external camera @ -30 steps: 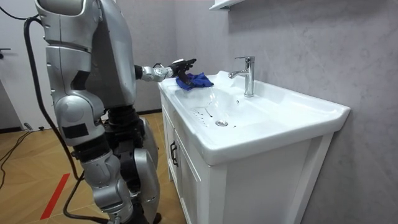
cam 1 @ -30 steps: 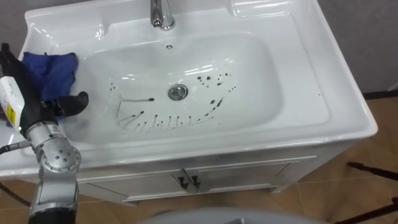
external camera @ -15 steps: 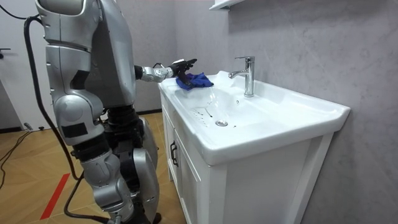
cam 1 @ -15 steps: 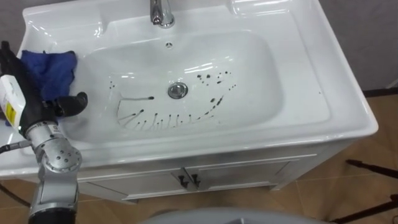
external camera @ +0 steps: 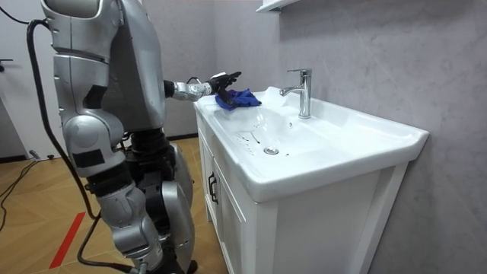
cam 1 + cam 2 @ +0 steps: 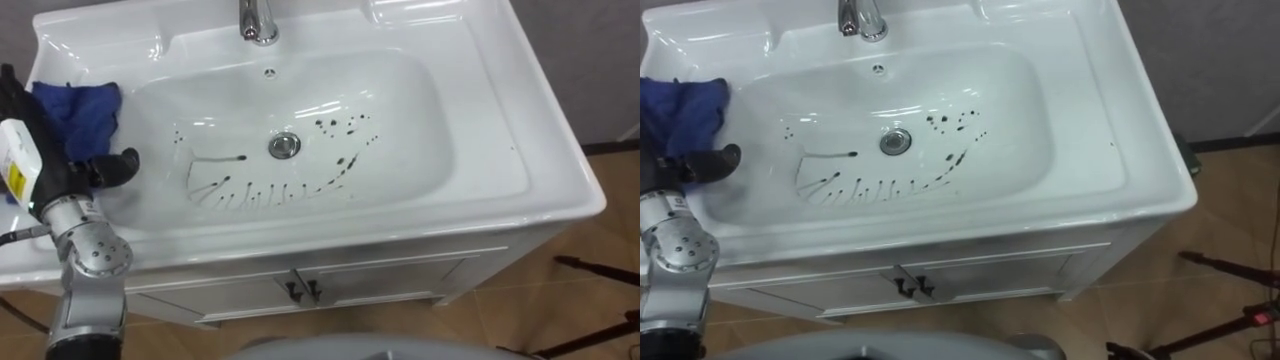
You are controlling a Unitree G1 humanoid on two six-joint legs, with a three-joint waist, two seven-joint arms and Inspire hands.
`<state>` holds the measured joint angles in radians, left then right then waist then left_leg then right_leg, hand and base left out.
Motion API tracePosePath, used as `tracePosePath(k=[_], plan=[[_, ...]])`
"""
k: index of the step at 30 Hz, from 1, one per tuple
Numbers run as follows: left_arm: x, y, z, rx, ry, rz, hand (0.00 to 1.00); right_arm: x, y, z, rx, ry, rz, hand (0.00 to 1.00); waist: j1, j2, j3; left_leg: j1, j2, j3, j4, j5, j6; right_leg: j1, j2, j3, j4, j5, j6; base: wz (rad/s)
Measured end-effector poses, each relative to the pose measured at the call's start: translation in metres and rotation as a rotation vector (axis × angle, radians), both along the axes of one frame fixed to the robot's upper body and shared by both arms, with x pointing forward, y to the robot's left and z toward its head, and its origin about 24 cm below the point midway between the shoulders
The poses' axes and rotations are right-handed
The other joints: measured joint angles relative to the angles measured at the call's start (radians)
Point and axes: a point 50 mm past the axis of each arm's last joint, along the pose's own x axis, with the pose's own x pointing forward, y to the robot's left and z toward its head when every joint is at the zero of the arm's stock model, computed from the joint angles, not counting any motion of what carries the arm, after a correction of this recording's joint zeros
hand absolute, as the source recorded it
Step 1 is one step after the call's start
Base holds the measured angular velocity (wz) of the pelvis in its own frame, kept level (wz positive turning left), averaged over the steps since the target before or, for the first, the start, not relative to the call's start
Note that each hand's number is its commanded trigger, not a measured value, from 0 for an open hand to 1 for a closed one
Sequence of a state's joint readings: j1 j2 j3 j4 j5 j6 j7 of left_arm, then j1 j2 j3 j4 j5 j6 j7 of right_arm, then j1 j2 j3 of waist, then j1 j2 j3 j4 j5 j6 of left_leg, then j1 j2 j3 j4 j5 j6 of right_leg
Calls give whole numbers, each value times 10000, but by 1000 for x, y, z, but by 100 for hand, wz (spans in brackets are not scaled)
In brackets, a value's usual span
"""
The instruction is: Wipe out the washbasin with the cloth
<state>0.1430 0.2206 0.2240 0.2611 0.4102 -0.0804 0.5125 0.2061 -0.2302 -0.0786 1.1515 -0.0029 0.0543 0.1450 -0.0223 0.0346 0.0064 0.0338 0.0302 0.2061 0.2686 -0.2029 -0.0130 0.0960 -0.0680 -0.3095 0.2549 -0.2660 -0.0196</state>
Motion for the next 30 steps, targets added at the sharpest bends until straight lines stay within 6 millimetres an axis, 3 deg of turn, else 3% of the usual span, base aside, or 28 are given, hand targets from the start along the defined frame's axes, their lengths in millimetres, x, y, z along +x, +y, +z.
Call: tracePosePath(k=[9,18,30], plan=[[9,0,-2,93,151,-9,0,-1,2,-1,29,55,79,0,-72,6,-29,-44,39,-11,5,1,0,-72,48,66,13,28,-30,0],[11,2,-6,37,478,149,0,-10,3,-1,43,299,50,0,-382,-19,-28,-57,96,56,-23,2,-3,-73,112,103,-118,64,-76,-1],[20,7,1,454,423,61,0,-13,3,-2,86,433,63,0,-478,-181,-16,-38,117,120,-120,2,-4,-91,162,208,-141,99,-90,-2]])
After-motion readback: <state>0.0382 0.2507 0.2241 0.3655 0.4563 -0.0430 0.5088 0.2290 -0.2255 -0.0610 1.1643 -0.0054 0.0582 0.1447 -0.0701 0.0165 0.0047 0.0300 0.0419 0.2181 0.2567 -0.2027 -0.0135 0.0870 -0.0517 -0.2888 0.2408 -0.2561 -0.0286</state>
